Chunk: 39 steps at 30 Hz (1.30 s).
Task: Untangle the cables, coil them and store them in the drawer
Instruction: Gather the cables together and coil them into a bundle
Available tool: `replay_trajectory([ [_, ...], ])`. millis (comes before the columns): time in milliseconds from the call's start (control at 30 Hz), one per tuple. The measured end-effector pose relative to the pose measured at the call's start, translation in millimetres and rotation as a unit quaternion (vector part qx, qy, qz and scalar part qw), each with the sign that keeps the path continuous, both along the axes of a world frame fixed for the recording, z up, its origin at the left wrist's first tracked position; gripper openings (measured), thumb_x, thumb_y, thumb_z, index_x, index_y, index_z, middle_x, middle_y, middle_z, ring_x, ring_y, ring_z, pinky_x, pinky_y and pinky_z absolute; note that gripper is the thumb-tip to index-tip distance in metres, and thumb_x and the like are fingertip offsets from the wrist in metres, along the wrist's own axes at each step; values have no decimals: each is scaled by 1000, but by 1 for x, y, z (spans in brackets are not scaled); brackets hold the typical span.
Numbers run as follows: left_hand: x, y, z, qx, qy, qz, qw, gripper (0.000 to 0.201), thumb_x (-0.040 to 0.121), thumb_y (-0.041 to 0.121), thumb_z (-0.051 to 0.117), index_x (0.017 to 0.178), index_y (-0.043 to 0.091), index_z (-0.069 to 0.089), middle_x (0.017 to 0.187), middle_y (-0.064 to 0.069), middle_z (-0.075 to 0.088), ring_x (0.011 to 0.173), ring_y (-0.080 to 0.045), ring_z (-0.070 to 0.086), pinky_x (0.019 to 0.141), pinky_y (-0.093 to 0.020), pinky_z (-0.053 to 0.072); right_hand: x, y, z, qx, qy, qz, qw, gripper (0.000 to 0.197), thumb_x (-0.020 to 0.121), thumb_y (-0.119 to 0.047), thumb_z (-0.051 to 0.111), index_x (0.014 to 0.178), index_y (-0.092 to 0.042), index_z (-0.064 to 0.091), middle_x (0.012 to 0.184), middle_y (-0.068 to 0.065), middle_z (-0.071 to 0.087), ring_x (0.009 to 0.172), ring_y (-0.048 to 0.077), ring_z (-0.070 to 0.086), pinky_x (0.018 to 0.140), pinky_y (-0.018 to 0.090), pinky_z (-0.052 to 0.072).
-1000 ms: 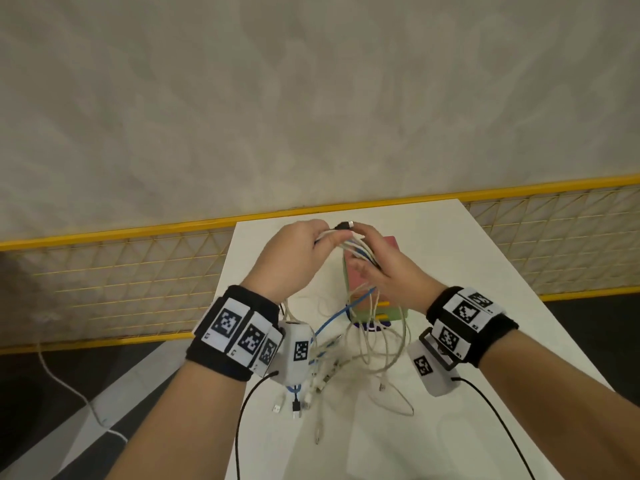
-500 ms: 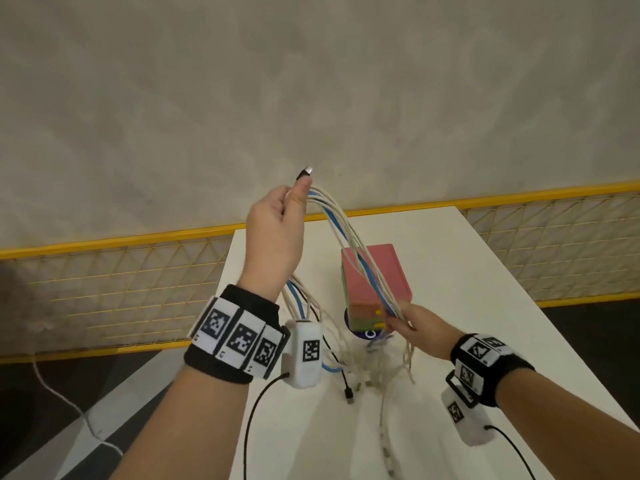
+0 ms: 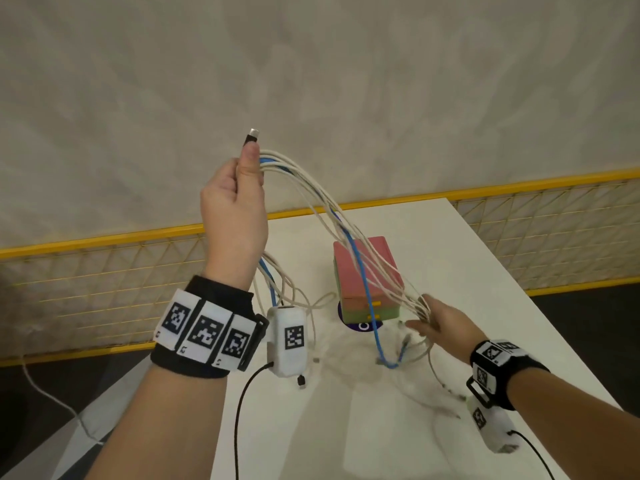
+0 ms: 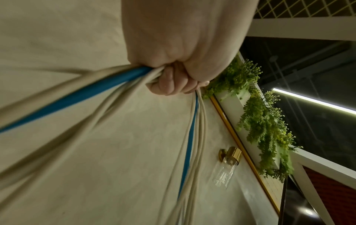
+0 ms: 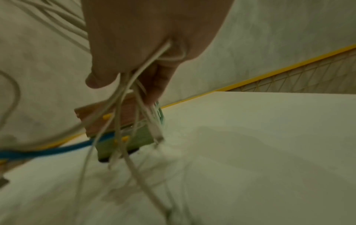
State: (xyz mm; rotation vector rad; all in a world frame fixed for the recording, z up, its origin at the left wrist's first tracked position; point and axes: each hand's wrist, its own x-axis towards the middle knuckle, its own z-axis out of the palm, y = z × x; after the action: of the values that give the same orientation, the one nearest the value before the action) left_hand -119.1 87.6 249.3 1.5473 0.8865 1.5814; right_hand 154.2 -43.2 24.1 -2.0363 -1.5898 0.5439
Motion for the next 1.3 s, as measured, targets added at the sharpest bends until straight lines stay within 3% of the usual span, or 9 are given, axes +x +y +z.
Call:
replay_trajectory([
  [167,2,-1,-5,-8,23,-7,1000,41,96,48,49,61,27,44,52,13,34,49,-9,30,48,-26,26,12,-8,-17,-78,-141,23,987,43,87,-42,62,121,-20,50,114,2,45,93,25,58,80,36,48],
  [433,12,-6,-12,-21,48,-41,998,41,98,48,46,63,25,42,53,13,32,49,-9,27,47,-26,24,23,9,11,-23,50,-173,983,17,80,-5,69,83,-14,54,81,9,60,72,30,61,53,28,48],
  [600,22,-12,-24,-11,113,-70,991,43,99,43,46,70,13,48,59,1,34,51,-11,30,48,-27,26,13,18,29,-70,126,-115,983,104,63,-8,86,146,-18,25,135,19,31,122,31,44,96,32,42],
  [733,30,-18,-35,-3,220,-95,971,38,100,42,44,76,13,52,56,3,35,46,-6,30,47,-26,27,-9,26,67,-90,34,-6,995,137,64,-42,84,146,-26,-23,153,7,-5,145,33,6,117,55,5],
  [833,35,-23,-39,-26,270,-140,952,31,98,51,37,108,24,47,56,4,37,43,-7,34,50,-31,31,-35,29,106,16,54,38,998,132,69,-43,80,144,-33,-28,157,-1,-14,146,29,-19,114,62,-10],
  [933,41,-35,-38,-47,353,-165,920,76,85,69,21,149,27,13,62,-3,54,59,-14,58,66,-36,46,-66,31,141,165,40,82,982,113,72,-22,75,150,-33,-7,152,-13,5,147,18,-10,118,60,3],
  [1067,49,-42,-38,-42,429,-196,881,89,83,71,15,151,27,-20,79,-4,71,66,-21,66,60,-37,50,-92,46,150,183,-223,166,943,64,69,-9,66,130,-18,49,124,3,51,133,20,35,116,56,20],
  [1200,45,-43,-40,-36,455,-198,867,97,75,76,11,150,24,-25,68,1,65,56,-13,61,52,-32,44,-94,45,166,28,-56,248,967,40,65,-23,68,81,-39,34,92,-9,45,88,13,48,94,45,45],
  [1300,45,-45,-43,-34,457,-205,865,98,73,75,11,150,24,-24,64,12,61,52,0,57,50,-20,38,-95,50,167,16,-46,256,965,22,76,-21,61,80,-32,42,81,0,56,69,18,56,66,42,52],
])
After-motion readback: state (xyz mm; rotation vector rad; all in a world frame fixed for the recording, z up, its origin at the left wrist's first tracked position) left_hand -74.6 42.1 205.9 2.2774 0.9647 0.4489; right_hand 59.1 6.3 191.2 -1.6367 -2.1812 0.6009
